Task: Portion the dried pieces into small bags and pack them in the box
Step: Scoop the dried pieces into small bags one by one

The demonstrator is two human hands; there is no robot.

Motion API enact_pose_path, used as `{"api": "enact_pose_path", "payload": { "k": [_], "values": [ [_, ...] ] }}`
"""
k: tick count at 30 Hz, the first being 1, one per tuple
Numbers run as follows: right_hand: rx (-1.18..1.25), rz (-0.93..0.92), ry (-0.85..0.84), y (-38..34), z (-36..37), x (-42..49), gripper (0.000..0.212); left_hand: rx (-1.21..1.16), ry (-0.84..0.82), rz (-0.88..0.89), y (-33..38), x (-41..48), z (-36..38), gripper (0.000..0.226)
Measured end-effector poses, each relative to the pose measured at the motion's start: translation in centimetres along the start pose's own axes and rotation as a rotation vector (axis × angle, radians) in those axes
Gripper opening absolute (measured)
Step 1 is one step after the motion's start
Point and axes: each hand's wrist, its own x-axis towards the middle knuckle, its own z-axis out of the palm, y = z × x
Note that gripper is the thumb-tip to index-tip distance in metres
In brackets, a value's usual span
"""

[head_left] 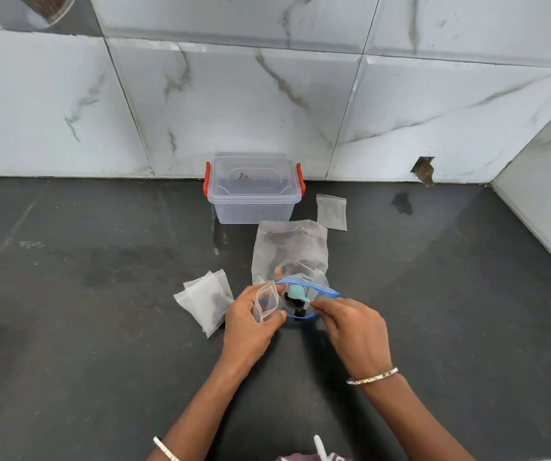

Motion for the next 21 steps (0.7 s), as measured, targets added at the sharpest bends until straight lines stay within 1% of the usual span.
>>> {"api": "enact_pose_path", "payload": {
  "k": [2,7,9,11,14,17,21],
  "values": [
    [-0.026,0.015,-0.033,0.2,-0.4,-0.2,0.027,-0.010,0.008,-0.019,0.0,0.0,0.0,0.048],
    [0.017,0.071,-0.083,0.7,-1.4,-1.4,0.013,-0.025,0.012,-0.060,-0.5,0.2,0.2,0.045],
    [0.093,0.144,-0.097,0.6,-1.6,-1.7,0.012,-0.041,0.011,-0.074,-0.6,0.2,0.2,0.045],
    [0.232,0.285,-0.114,0.3,-1.7,-1.6,0.011,-0.082,0.009,-0.098,-0.5,0.2,0.2,0.046],
    [0.415,0.457,-0.166,-0.2,-1.6,-1.7,0.010,-0.205,-0.012,-0.151,-0.4,0.1,0.3,0.054],
    [0.541,0.522,-0.223,-0.8,-1.4,-2.0,0.012,-0.379,-0.024,-0.198,-0.8,0.1,0.5,0.055],
    [0.620,0.580,-0.236,-1.4,-1.2,-2.3,0.013,-0.578,-0.052,-0.256,-0.6,0.2,0.5,0.047]
  ]
}}
